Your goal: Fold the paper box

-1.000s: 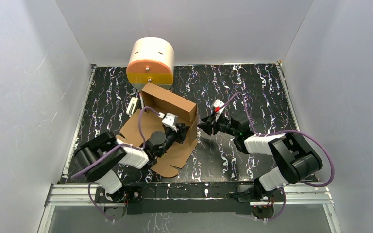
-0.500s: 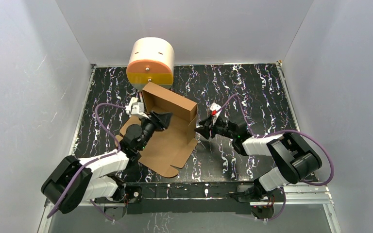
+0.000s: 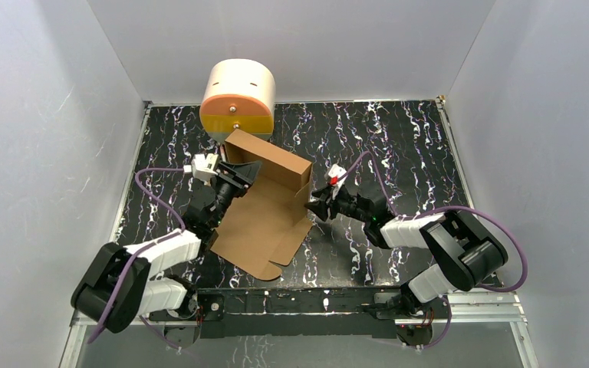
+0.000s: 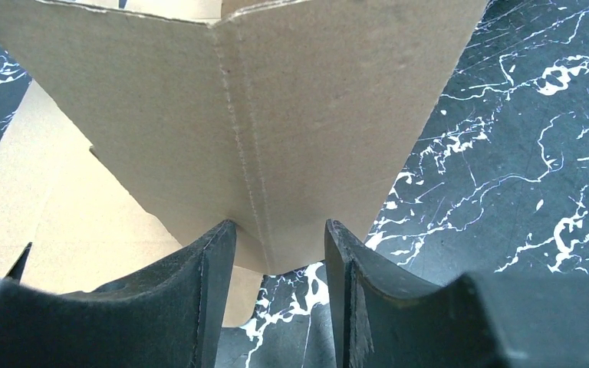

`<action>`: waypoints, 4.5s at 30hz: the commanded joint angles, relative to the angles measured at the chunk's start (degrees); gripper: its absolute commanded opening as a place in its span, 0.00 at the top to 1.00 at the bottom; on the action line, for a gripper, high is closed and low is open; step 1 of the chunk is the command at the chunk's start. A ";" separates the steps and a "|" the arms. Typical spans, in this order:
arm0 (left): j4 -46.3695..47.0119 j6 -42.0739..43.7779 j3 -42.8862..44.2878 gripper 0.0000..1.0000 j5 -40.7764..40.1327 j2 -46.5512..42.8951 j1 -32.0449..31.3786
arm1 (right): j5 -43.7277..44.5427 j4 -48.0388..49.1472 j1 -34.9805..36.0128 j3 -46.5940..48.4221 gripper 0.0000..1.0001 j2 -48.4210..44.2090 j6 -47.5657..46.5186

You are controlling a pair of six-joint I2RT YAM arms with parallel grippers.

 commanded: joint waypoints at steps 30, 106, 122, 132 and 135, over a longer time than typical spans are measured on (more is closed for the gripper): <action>7.33 -22.15 10.82 1.00 4.09 15.89 4.61 | 25.90 21.42 9.81 -3.16 0.36 3.49 -1.35; 7.66 -29.39 3.31 1.00 -2.06 11.76 -5.94 | 19.94 47.61 1.59 5.23 0.35 16.77 -8.70; 7.34 -26.96 3.64 0.98 -0.17 10.37 -5.94 | 24.78 45.03 1.19 6.41 0.71 18.61 -12.82; -1.37 -19.25 3.70 0.65 7.54 3.19 -5.85 | 27.67 38.89 0.77 5.48 0.81 14.19 -12.85; -10.10 -14.30 5.13 0.56 12.18 -1.62 -5.85 | 28.14 35.45 0.30 5.37 0.81 12.40 -12.80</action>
